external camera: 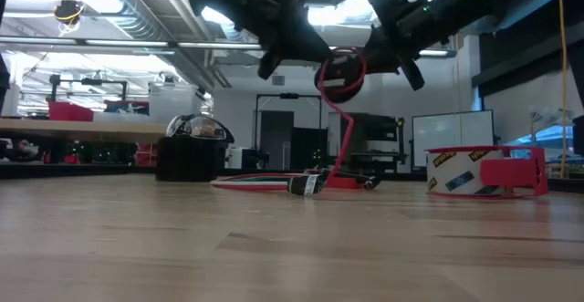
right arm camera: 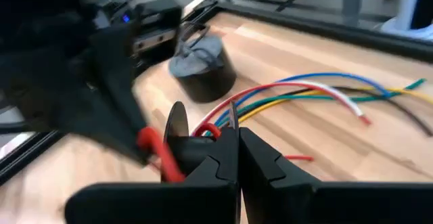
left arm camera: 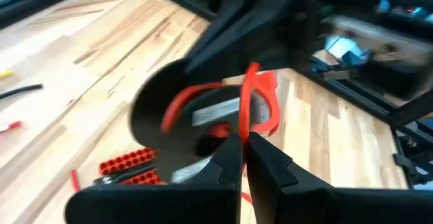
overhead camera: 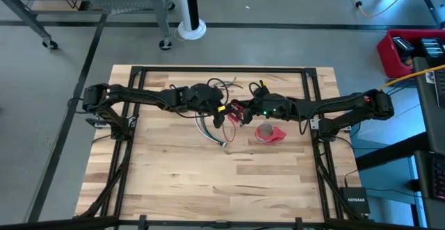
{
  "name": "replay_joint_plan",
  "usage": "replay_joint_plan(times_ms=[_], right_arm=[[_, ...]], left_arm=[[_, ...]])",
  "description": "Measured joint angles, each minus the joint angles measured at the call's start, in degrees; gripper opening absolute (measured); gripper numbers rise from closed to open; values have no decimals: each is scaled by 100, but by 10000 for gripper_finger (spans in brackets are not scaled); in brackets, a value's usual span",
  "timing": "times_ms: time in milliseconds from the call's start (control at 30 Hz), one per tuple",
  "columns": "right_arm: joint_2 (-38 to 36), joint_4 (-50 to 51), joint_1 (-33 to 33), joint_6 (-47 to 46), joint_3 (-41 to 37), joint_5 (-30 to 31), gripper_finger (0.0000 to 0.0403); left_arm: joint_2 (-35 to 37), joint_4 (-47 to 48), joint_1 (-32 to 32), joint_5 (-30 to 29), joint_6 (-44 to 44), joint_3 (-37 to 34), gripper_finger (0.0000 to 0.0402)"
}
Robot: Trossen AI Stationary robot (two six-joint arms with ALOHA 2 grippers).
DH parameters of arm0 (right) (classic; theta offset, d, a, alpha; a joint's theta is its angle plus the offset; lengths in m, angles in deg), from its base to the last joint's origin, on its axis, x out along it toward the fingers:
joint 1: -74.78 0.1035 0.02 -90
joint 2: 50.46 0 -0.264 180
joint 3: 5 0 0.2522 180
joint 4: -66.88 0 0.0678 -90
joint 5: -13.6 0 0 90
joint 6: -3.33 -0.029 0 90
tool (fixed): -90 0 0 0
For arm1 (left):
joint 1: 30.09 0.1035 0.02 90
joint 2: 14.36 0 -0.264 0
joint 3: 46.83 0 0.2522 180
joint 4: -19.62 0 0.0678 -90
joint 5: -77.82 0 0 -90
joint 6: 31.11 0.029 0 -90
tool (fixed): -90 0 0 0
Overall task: Coil cords
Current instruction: Coil the red wire onto the spool
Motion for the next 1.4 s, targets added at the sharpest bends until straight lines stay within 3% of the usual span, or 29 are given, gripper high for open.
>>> replay_joint_plan(times_ms=[267, 767, 1400], right_arm=[[-101, 341, 0, -147, 0, -194, 1], [-784, 233, -2, -284, -2, -735, 1], [-976, -766, 1, -254, -11, 0, 1]], left_arm=[[283, 754, 179, -2, 169, -2, 1], [446, 981, 210, -1, 635, -2, 1], [452, 1064, -187, -101, 669, 9, 5]])
